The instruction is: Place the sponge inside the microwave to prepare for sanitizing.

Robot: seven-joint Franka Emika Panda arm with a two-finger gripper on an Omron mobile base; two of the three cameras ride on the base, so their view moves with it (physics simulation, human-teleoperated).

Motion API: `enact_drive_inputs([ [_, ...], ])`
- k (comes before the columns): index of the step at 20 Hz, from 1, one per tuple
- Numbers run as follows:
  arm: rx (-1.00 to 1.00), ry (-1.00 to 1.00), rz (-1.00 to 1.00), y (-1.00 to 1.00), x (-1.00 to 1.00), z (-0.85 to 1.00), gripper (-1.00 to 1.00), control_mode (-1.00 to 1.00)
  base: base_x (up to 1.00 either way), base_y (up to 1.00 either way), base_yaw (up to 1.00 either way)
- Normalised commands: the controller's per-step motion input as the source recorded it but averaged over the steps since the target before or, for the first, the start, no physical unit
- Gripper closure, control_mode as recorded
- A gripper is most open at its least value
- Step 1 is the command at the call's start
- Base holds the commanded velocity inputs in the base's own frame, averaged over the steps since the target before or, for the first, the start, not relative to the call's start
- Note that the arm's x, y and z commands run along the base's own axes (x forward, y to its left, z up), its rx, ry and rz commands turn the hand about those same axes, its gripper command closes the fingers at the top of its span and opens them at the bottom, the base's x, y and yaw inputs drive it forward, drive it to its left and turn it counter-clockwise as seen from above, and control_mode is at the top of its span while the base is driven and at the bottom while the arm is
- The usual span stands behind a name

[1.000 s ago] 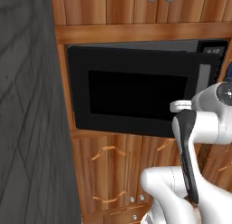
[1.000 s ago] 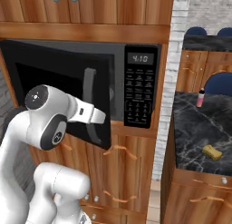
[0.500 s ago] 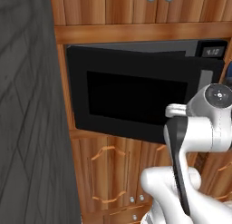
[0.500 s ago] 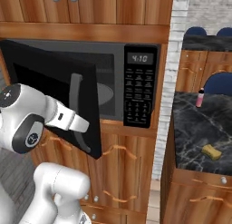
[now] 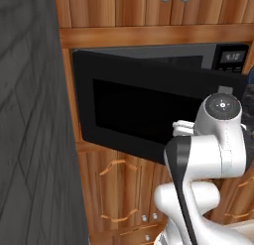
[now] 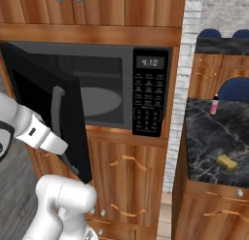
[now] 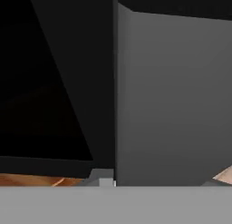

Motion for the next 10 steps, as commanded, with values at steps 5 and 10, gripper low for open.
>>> enact_drive_inputs([
  [5,0.0,-0.02,-0.08,0.22,-0.07,-0.08,-1.0,-1.0,0.0,0.0,0.0],
  [10,0.0,0.0,0.0,0.04,0.0,0.0,-1.0,-1.0,0.0,0.0,0.0],
])
